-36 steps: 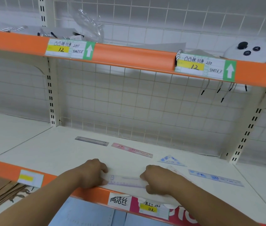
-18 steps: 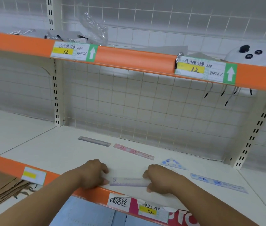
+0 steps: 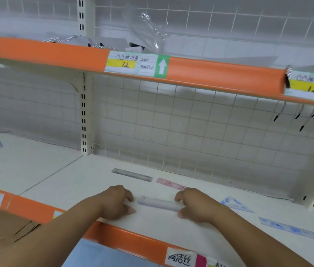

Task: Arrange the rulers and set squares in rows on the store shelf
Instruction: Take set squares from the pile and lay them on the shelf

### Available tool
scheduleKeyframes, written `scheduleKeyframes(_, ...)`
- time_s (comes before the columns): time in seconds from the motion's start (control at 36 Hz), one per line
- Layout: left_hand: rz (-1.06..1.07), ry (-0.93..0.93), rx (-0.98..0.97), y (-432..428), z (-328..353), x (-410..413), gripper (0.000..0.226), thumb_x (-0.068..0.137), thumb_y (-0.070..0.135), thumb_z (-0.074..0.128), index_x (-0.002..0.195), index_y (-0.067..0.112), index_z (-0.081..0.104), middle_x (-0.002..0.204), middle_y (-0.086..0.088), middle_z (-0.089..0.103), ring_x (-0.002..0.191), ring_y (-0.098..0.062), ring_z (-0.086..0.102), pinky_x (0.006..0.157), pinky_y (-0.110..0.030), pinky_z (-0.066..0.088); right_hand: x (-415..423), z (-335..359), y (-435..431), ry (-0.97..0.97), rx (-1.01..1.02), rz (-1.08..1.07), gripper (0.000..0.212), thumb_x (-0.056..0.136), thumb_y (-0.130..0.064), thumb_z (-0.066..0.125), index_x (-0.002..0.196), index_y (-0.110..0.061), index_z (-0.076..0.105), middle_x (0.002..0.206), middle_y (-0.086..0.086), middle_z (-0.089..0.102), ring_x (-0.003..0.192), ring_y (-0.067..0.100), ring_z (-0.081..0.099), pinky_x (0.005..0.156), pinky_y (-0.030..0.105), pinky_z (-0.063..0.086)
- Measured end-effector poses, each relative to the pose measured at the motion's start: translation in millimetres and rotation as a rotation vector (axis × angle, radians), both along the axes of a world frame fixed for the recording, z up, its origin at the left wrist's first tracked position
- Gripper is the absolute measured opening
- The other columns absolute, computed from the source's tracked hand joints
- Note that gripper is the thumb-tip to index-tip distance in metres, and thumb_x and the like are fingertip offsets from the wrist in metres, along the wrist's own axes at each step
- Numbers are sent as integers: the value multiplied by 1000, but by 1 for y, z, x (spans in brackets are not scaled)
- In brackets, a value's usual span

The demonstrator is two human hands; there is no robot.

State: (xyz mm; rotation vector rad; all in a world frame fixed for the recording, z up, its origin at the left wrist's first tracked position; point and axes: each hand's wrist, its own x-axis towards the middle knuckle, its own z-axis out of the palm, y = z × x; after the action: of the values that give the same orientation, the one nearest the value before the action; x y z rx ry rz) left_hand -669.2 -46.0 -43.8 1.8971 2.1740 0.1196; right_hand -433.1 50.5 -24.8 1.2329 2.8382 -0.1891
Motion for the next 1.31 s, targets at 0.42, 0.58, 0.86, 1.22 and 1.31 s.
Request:
scheduleKeyframes(0.42,-158,-11,-63,14,7,-112,51,92,45,57,136,23,48,136,-5,43,125,-19,44,102,-25,37,-104,1,13,27,-3,-203,46,89,-28,63,133,-19,51,129,4,50,118,21,50,95,27,38)
scheduleKeyframes(0.58,-211,-36,-67,18,5,-119,51,91,49,56,136,25,48,134,-3,42,127,-19,42,107,-27,34,-125,7,26,-10,-15,-207,43,89,-25,62,130,-18,53,128,4,51,117,20,50,90,23,38)
scheduleKeyframes(0.86,-218,-87,-61,25,-1,-122,54,89,53,56,135,26,49,132,-1,44,126,-18,43,106,-31,36,-155,7,54,-13,8,-171,37,89,-22,62,125,-15,58,127,6,53,116,21,51,92,25,40)
scheduleKeyframes(1.22,-216,-63,-84,35,-6,-122,52,90,50,55,136,27,47,136,-3,40,131,-18,36,109,-34,32,-171,-4,75,-14,-17,-143,40,88,-28,64,126,-16,57,129,2,53,119,19,50,96,25,40)
scheduleKeyframes(1.31,-209,-65,-81,35,-6,-121,51,91,50,55,136,27,47,137,-1,39,132,-17,34,109,-32,31,-173,-6,79,-28,-18,-145,36,86,-26,64,120,-13,62,119,4,59,114,21,55,95,28,43)
